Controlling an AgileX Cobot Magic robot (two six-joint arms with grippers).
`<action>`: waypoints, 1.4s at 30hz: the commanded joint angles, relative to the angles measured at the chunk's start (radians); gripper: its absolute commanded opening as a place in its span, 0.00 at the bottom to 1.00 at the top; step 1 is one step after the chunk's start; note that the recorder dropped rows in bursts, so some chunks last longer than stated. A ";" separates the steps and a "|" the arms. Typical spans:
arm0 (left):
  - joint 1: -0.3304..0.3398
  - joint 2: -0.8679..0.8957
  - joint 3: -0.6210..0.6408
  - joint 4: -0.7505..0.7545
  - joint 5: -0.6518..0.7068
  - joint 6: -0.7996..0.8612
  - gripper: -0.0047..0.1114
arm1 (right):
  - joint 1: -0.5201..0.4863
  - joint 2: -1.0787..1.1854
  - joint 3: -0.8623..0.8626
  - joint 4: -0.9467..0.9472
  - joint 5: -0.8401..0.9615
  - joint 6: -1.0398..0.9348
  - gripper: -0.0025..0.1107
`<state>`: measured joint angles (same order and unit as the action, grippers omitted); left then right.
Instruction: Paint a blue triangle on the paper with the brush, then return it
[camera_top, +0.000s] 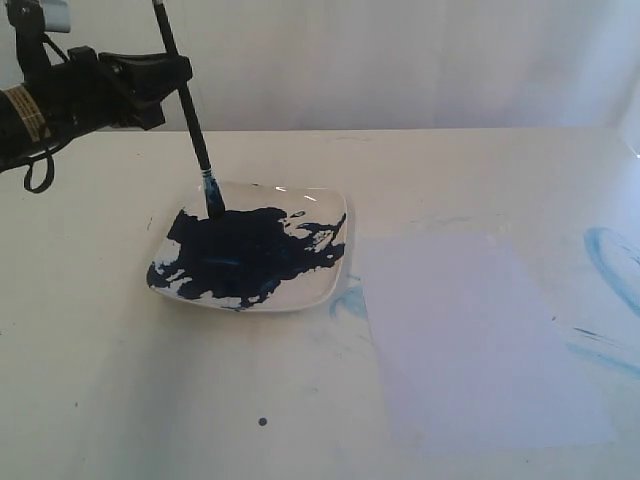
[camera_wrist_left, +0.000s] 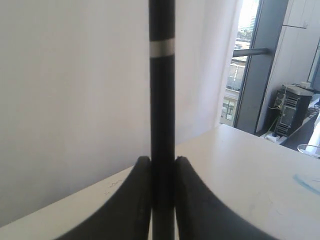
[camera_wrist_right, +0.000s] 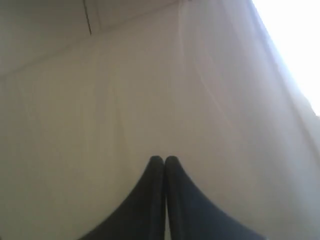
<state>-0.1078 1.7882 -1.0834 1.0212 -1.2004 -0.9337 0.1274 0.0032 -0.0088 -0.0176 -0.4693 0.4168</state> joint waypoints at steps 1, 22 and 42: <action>0.001 -0.014 0.006 0.016 -0.021 -0.005 0.04 | 0.001 0.026 -0.073 0.068 0.524 0.284 0.02; 0.001 -0.014 0.006 0.020 -0.021 -0.012 0.04 | -0.032 1.262 -0.608 0.865 1.042 -0.919 0.02; 0.001 -0.014 0.006 0.020 -0.021 -0.020 0.04 | -0.349 1.281 -0.304 1.274 1.130 -1.362 0.02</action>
<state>-0.1078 1.7882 -1.0834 1.0401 -1.2025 -0.9400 -0.2158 1.2812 -0.3433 1.2364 0.7196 -0.9208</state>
